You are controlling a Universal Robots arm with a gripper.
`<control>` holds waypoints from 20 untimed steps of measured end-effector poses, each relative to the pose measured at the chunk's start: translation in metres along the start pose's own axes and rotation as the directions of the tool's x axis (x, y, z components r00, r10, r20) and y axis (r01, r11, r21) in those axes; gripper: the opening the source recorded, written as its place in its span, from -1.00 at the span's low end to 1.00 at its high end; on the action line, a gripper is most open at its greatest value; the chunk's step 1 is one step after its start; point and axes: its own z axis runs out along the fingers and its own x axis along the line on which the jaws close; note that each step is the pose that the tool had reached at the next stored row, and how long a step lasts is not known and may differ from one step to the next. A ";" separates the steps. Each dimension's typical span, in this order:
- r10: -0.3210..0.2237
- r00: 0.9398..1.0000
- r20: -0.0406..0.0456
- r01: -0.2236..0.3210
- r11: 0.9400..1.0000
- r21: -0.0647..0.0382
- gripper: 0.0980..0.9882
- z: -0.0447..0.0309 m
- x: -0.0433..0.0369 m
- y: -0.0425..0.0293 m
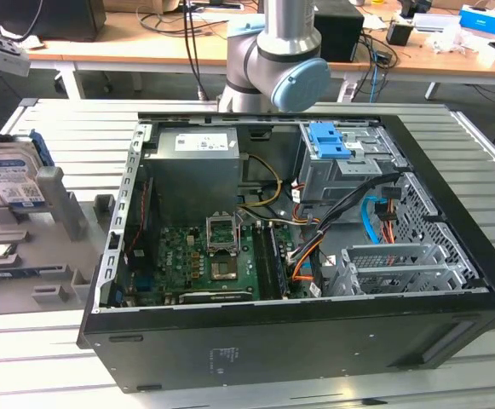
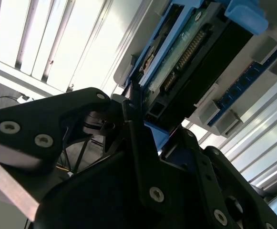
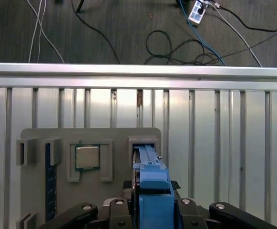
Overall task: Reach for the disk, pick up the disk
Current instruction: 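Pick up the disk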
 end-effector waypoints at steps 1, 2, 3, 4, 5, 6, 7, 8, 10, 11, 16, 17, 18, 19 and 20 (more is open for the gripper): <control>0.000 1.000 0.000 0.000 1.000 0.000 -0.39 -0.0030 -0.0001 0.0001; 0.000 1.000 0.000 0.000 1.000 0.000 -0.39 -0.0045 -0.0002 0.0001; 0.000 1.000 0.000 0.000 1.000 0.000 -0.39 -0.0058 -0.0002 0.0001; 0.000 1.000 0.000 0.000 1.000 0.000 -0.39 -0.0087 -0.0003 0.0002; 0.000 1.000 0.000 0.000 1.000 0.000 -0.39 -0.0116 -0.0004 0.0003; 0.000 1.000 0.000 0.000 1.000 0.000 -0.39 -0.0145 -0.0005 0.0003; 0.000 1.000 0.000 0.000 1.000 0.000 -0.39 -0.0195 -0.0007 0.0005; 0.000 1.000 0.000 0.000 1.000 0.000 -0.39 -0.0222 -0.0008 0.0005; 0.000 1.000 0.000 0.000 1.000 0.000 -0.39 -0.0264 -0.0010 0.0006; 0.000 1.000 0.000 0.000 1.000 0.000 -0.39 -0.0288 -0.0011 0.0007; 0.000 1.000 0.000 0.000 1.000 0.000 -0.39 -0.0403 -0.0012 0.0010; 0.000 1.000 0.000 0.000 1.000 0.000 -0.39 -0.0430 -0.0013 0.0010; 0.000 1.000 0.000 0.000 1.000 0.000 -0.39 -0.0464 -0.0013 0.0011; 0.000 1.000 0.000 0.000 1.000 0.000 -0.39 -0.0483 -0.0013 0.0011; 0.000 1.000 0.000 0.000 1.000 0.000 -0.39 -0.0498 -0.0014 0.0012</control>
